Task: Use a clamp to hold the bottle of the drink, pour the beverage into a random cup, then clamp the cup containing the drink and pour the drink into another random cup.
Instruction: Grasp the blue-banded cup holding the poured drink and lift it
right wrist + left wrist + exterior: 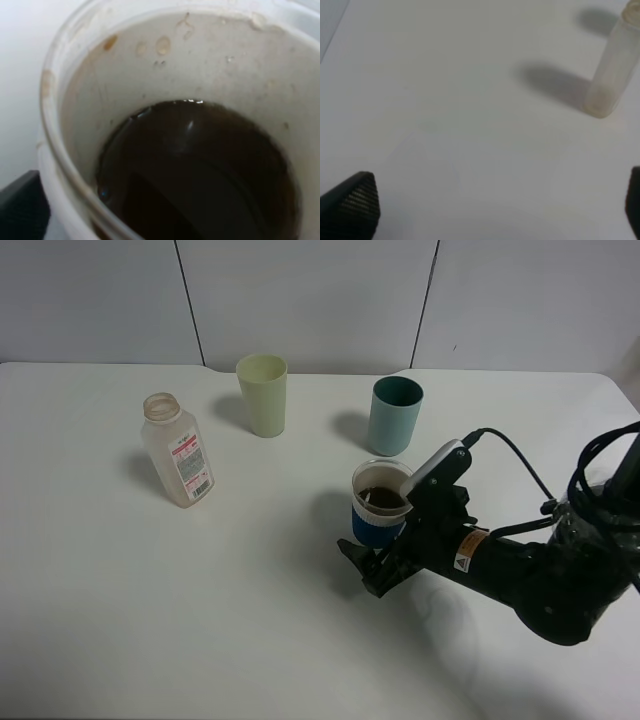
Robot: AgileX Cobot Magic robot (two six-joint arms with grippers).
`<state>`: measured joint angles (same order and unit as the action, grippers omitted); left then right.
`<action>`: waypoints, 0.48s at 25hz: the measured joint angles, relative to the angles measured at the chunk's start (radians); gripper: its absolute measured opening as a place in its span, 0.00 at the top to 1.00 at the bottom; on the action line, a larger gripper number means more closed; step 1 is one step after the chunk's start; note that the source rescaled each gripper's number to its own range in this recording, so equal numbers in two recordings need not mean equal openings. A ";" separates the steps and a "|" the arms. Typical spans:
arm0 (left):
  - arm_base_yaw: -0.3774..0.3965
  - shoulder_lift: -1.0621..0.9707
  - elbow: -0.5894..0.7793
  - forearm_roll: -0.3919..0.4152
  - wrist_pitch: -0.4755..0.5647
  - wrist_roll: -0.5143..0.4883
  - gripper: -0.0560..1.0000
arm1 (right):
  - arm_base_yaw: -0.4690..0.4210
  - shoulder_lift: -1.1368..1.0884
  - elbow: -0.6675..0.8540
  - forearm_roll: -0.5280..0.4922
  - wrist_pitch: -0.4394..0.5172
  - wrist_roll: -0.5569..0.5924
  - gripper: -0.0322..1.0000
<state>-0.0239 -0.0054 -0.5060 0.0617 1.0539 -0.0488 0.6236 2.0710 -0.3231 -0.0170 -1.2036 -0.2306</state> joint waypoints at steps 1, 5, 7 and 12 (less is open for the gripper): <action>0.000 0.000 0.000 0.000 0.000 0.000 0.00 | 0.000 0.000 0.000 0.000 0.000 0.000 0.07; 0.000 0.000 0.000 0.000 0.000 0.000 0.00 | 0.000 0.000 0.000 0.004 -0.001 0.000 0.80; 0.000 0.000 0.000 0.000 0.000 0.000 0.00 | 0.000 0.000 0.000 0.000 -0.003 0.005 0.96; 0.000 0.000 0.000 0.000 0.000 0.000 0.00 | 0.000 0.000 0.000 0.000 -0.003 0.007 0.96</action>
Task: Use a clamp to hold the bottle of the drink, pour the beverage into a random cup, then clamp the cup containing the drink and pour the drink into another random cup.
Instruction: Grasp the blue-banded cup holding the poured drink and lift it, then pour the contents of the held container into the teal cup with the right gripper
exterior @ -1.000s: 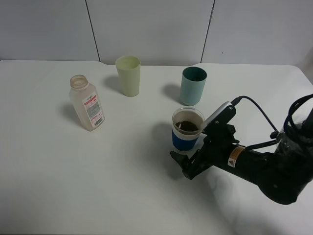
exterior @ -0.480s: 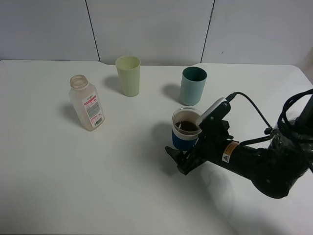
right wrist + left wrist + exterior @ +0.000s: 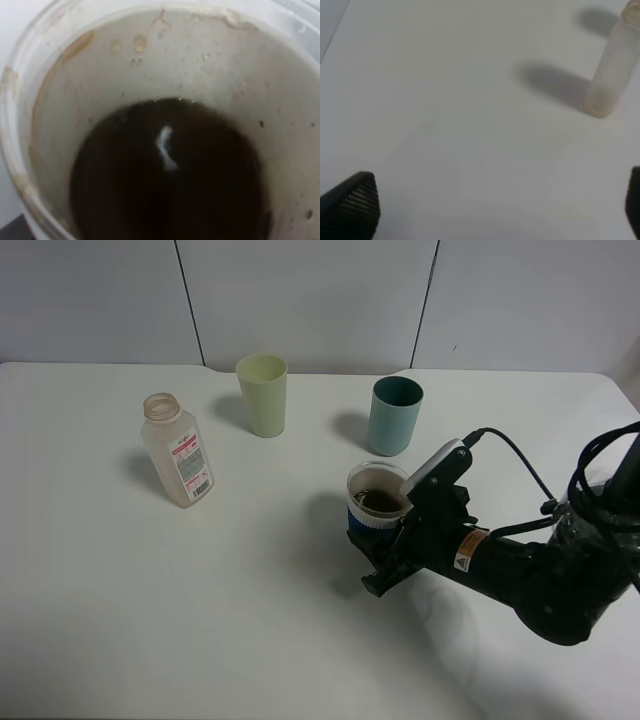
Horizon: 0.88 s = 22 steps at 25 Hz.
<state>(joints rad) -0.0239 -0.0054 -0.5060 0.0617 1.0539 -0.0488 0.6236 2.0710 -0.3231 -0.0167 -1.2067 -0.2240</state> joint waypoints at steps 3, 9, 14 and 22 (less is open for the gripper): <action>0.000 0.000 0.000 0.000 0.000 0.000 0.00 | 0.000 0.000 0.000 0.000 0.000 0.000 0.96; 0.000 0.000 0.000 0.000 0.000 0.000 0.00 | 0.000 0.000 0.019 0.001 -0.015 0.000 0.96; 0.000 0.000 0.000 0.000 0.000 0.000 0.00 | 0.000 -0.060 0.053 0.043 0.019 0.020 0.96; 0.000 0.000 0.000 0.000 0.000 0.000 0.00 | 0.000 -0.305 0.088 0.160 0.182 0.025 0.96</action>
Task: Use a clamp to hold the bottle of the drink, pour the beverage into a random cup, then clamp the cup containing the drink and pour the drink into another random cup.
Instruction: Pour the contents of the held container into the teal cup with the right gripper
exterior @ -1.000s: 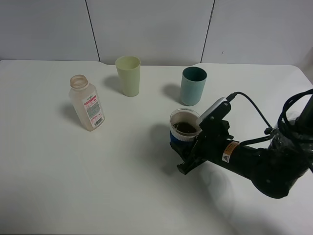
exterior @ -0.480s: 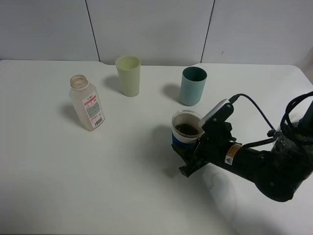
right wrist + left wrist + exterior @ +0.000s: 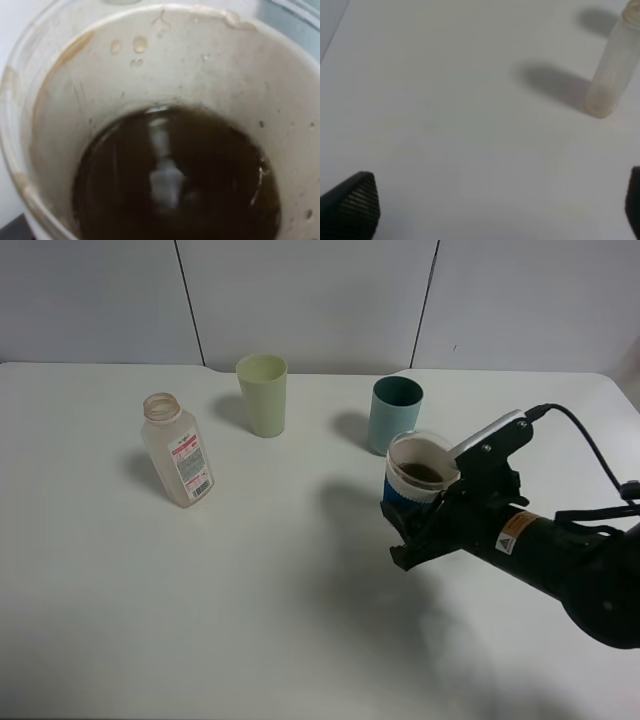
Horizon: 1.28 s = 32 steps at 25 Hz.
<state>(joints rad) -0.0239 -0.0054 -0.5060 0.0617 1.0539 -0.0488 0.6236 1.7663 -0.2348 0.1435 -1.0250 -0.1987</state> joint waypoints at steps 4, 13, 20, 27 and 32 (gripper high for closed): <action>0.000 0.000 0.000 0.000 0.000 0.000 0.00 | -0.046 -0.114 0.001 0.016 0.094 0.003 0.96; 0.000 0.000 0.000 0.000 0.000 0.000 0.00 | -0.256 -0.308 0.003 0.001 0.204 0.017 0.96; 0.000 0.000 0.000 0.000 0.000 0.000 0.00 | -0.554 -0.355 -0.164 -0.438 0.556 0.321 0.96; 0.000 0.000 0.000 0.000 0.000 0.000 0.00 | -0.644 -0.329 -0.394 -1.048 0.730 0.837 0.96; 0.000 0.000 0.000 0.000 0.000 0.000 0.00 | -0.621 -0.275 -0.511 -1.371 0.849 1.109 0.96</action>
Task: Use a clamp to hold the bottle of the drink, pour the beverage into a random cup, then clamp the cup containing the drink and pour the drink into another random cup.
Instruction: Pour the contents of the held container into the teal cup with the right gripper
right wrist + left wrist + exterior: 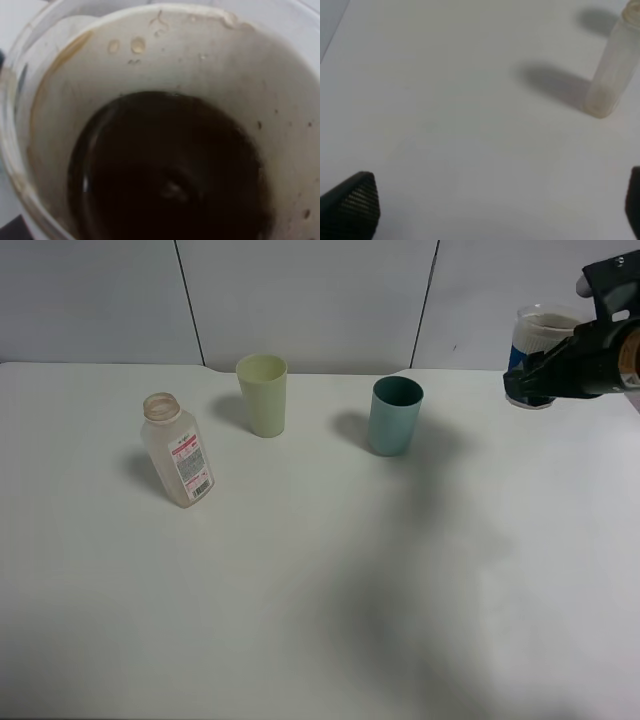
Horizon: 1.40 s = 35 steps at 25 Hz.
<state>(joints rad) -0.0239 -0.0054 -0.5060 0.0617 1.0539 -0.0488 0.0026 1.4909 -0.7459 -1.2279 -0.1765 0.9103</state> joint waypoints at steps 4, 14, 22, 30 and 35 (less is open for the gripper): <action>0.000 0.000 0.000 0.000 0.000 0.000 0.00 | 0.092 0.060 -0.112 -0.342 0.118 0.316 0.96; 0.000 0.000 0.000 0.000 0.000 0.000 0.00 | 0.272 0.182 -0.237 -0.464 0.257 0.393 0.96; 0.000 0.000 0.000 0.000 0.000 0.000 0.00 | 0.343 0.213 -0.259 -0.492 0.337 0.357 0.96; 0.000 0.000 0.000 0.000 0.000 0.000 0.00 | 0.381 0.213 -0.271 -0.494 0.412 0.312 0.96; 0.000 0.000 0.000 0.000 0.000 0.000 0.00 | 0.401 0.221 -0.273 -0.470 0.466 0.311 0.96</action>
<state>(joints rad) -0.0239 -0.0054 -0.5060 0.0617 1.0539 -0.0488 0.4035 1.7122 -1.0194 -1.6983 0.2894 1.2215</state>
